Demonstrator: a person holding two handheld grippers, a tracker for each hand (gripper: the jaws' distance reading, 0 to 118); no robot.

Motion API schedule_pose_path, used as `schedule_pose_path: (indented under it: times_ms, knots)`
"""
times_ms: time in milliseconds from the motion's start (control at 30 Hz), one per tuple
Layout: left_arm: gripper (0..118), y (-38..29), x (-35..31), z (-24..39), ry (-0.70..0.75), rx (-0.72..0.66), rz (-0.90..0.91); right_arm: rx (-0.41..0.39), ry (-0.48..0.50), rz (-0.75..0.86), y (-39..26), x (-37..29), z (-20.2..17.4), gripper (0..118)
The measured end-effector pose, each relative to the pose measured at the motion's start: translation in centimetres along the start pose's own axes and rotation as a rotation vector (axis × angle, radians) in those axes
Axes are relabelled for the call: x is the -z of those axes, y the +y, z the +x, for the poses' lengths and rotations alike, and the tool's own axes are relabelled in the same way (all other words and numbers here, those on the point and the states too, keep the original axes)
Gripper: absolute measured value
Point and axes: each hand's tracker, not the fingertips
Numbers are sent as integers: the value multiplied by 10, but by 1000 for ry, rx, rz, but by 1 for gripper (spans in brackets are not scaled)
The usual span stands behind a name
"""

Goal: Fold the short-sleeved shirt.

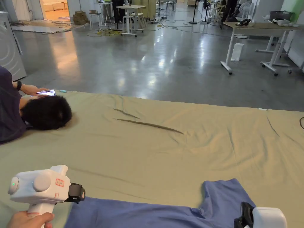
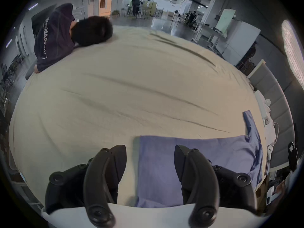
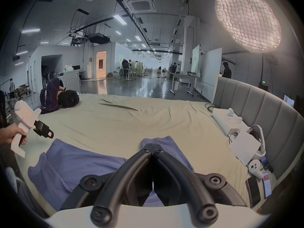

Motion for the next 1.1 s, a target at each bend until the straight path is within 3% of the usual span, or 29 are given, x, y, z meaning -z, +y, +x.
schedule_pose_path:
  times_ms: [233,333,367,433,567,667,867,967,1100]
  knots:
    - [67,10,56,6,96,87,-143,4,-45,-80,-19,15,15,0]
    - [67,6,59,18,135,103,-118,12,-58,-106,-25,19,21,0]
    - [64,3,58,22,158,115,-107,14,-61,-113,-27,21,23,0]
    - [45,-2,56,32,157,198,-77,18,-66,-126,-30,24,26,0]
    - [11,-13,56,45,139,205,-72,24,-76,-160,-30,38,35,0]
    - [5,-11,56,37,104,178,-62,9,-75,-212,-21,58,47,1]
    - [5,-21,23,32,61,174,29,-21,37,-455,-2,147,85,59]
    - [5,-29,7,33,56,165,47,-41,41,-603,-1,200,96,66]
    - [5,-38,-9,35,85,173,121,-114,-16,-680,-5,252,101,69]
